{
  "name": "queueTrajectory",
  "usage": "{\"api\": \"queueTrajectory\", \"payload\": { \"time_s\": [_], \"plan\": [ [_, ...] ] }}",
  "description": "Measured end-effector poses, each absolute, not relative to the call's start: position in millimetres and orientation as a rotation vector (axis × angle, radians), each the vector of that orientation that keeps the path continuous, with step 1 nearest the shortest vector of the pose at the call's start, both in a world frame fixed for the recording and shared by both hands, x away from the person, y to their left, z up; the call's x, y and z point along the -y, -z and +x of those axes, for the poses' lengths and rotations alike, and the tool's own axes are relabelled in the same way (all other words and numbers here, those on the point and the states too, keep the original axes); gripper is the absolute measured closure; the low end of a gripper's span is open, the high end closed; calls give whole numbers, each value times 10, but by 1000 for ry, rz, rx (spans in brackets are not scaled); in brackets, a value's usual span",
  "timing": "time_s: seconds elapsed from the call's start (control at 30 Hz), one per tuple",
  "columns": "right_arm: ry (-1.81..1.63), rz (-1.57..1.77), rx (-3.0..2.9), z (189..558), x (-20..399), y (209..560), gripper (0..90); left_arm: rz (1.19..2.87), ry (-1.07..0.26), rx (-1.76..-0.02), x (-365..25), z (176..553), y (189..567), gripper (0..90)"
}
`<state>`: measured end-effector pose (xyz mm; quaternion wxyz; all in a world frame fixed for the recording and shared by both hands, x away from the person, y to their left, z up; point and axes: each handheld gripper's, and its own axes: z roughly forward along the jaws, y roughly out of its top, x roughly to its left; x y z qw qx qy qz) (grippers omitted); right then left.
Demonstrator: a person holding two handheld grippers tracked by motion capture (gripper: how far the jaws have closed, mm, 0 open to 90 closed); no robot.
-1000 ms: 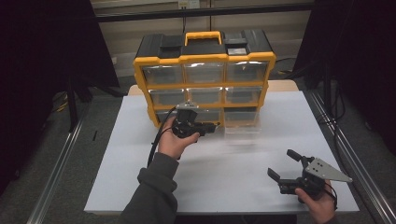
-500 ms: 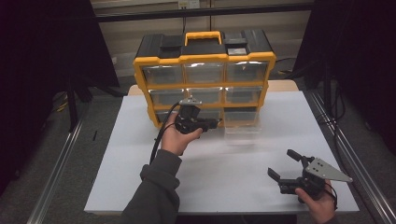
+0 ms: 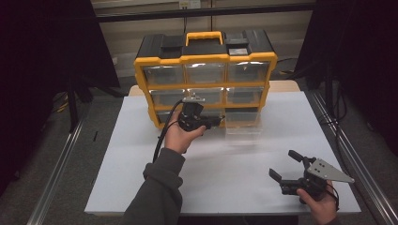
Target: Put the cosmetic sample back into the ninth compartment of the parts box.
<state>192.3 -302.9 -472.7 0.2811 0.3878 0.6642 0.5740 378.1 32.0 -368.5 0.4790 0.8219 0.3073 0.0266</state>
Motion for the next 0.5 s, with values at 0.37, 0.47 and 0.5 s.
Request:
{"api": "queueTrajectory", "payload": {
  "time_s": [0.37,0.47,0.5],
  "plan": [
    [-1545,1044,-1772,1926,3034,4728,10,2001,-76,-752,-293,3806,3688,812],
    [-1544,1045,-1772,1926,3036,4728,10,2002,-83,-748,-285,3811,3684,812],
    [-1541,1045,-1772,1927,3038,4729,10,2005,-80,-749,-276,3813,3673,812]
  ]
}}
